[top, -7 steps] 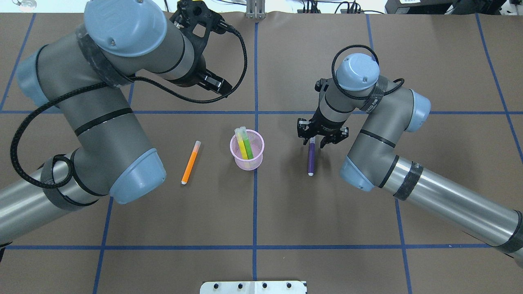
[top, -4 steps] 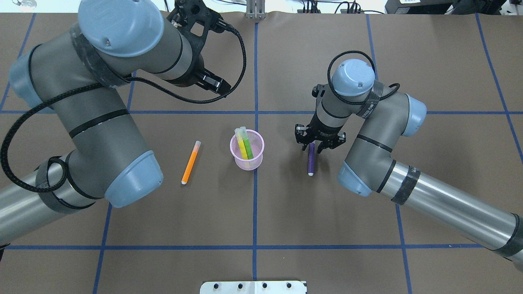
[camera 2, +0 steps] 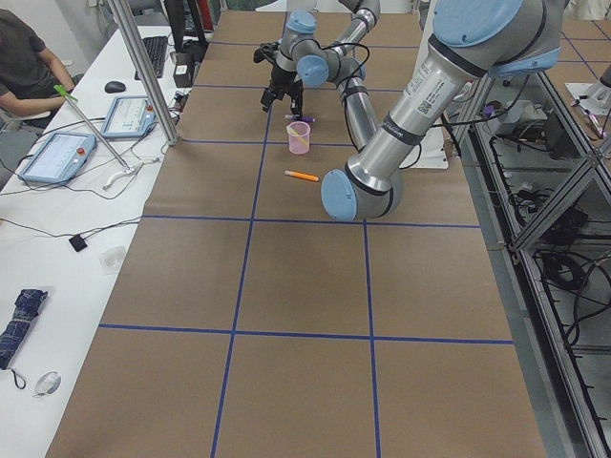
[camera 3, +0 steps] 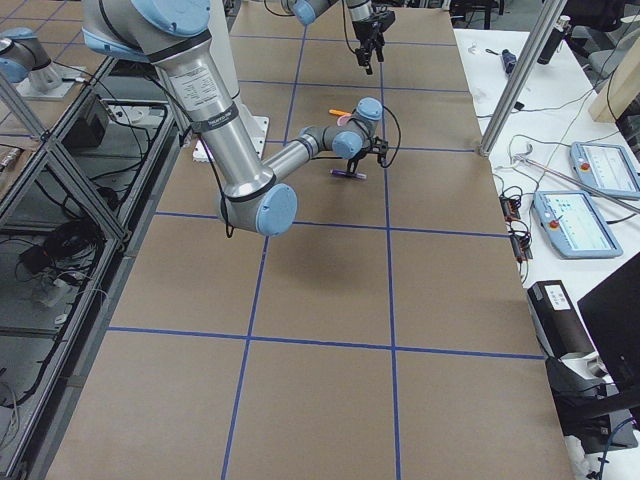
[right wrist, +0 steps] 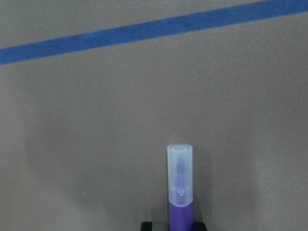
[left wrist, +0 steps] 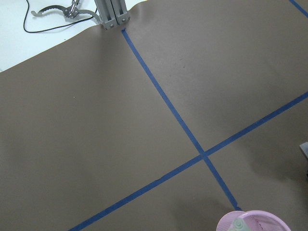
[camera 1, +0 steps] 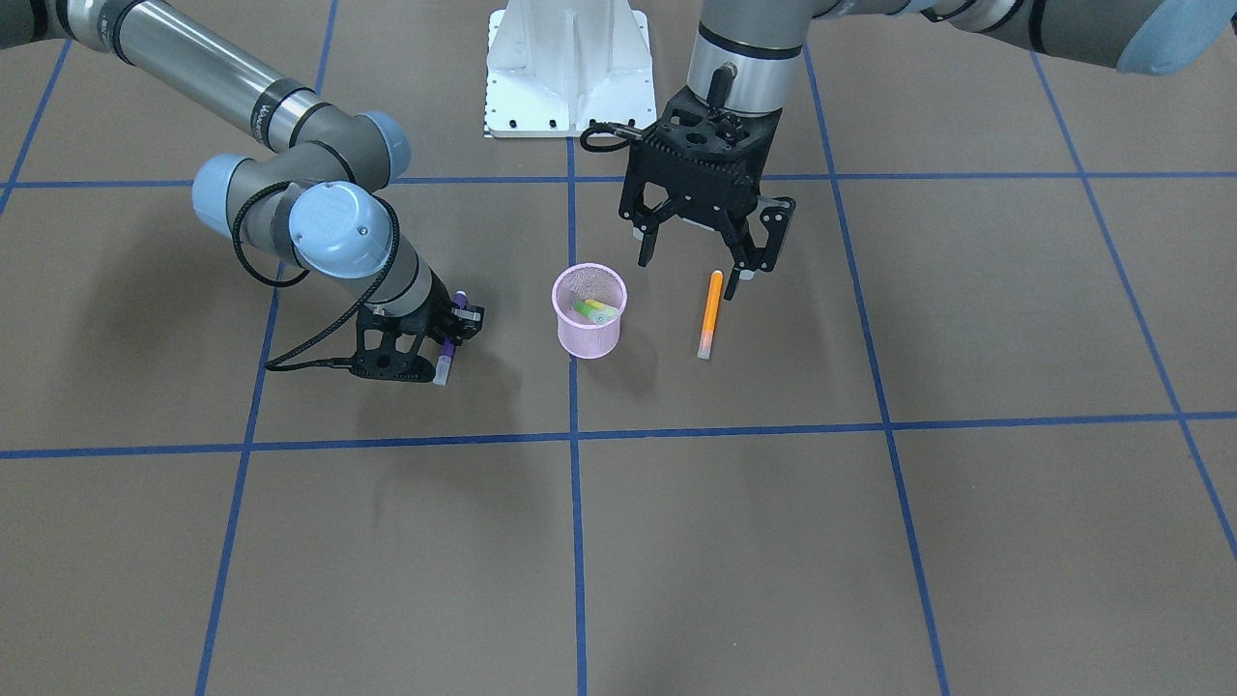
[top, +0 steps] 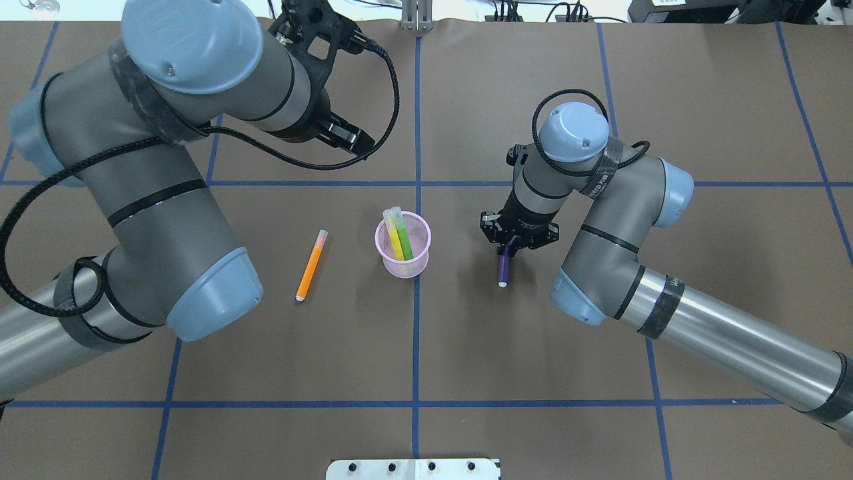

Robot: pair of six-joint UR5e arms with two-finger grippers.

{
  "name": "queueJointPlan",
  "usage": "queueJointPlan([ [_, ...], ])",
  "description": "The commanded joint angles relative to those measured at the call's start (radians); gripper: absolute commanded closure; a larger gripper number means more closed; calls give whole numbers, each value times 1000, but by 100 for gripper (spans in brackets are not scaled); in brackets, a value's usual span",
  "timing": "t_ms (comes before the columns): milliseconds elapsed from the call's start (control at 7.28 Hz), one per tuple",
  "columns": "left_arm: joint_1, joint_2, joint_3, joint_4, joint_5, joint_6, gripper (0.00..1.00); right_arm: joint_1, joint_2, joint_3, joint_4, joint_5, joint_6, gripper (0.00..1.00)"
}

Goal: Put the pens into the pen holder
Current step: 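Lower the right gripper onto the purple marker and grasp it while the left arm withdraws, then lift the purple marker with the right gripper and carry it over the cup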

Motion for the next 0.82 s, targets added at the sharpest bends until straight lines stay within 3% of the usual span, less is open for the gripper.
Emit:
queueJointPlan([
  [0,0,7,-3,-2,0,2,9,6,-1,2,1,11,-2,100],
  [275,-2,7,-11,0,0,5,10,29,6,60,1,-5,16,100],
  [687,-5,166,-154,-3,-3,52,10,30,14,264,-31,-285,181,100],
])
